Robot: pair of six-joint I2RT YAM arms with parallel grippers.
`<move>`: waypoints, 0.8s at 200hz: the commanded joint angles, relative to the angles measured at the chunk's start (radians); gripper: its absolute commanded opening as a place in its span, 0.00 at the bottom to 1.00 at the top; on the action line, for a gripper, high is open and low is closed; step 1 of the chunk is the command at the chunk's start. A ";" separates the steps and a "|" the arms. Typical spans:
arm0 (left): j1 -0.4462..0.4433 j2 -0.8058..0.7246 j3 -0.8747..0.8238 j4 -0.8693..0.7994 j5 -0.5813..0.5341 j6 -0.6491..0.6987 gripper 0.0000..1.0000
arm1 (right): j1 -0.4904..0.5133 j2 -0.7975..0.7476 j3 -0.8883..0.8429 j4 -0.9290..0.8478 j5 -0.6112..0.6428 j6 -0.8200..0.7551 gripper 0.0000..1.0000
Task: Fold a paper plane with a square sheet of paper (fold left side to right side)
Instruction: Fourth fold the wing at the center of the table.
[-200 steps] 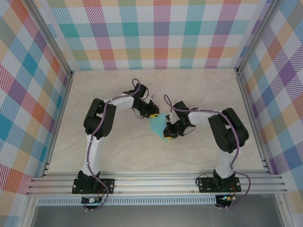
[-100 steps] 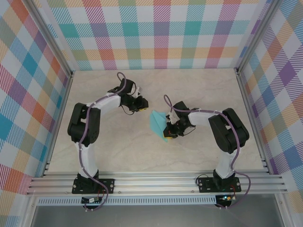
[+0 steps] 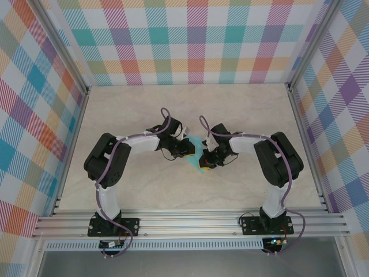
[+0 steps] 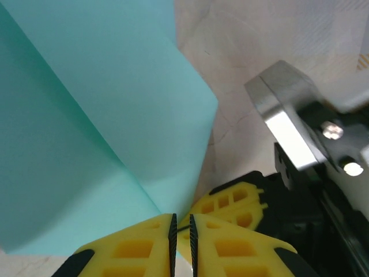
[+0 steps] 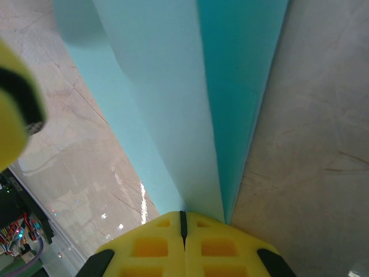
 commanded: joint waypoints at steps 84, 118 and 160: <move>-0.060 0.067 0.014 0.054 0.043 -0.052 0.12 | 0.007 0.051 -0.037 -0.112 0.097 -0.009 0.00; -0.074 0.100 0.023 0.059 0.061 -0.058 0.12 | 0.007 0.054 -0.037 -0.112 0.097 -0.010 0.00; -0.075 0.127 0.040 -0.007 -0.022 -0.035 0.11 | 0.008 0.057 -0.036 -0.119 0.107 -0.009 0.00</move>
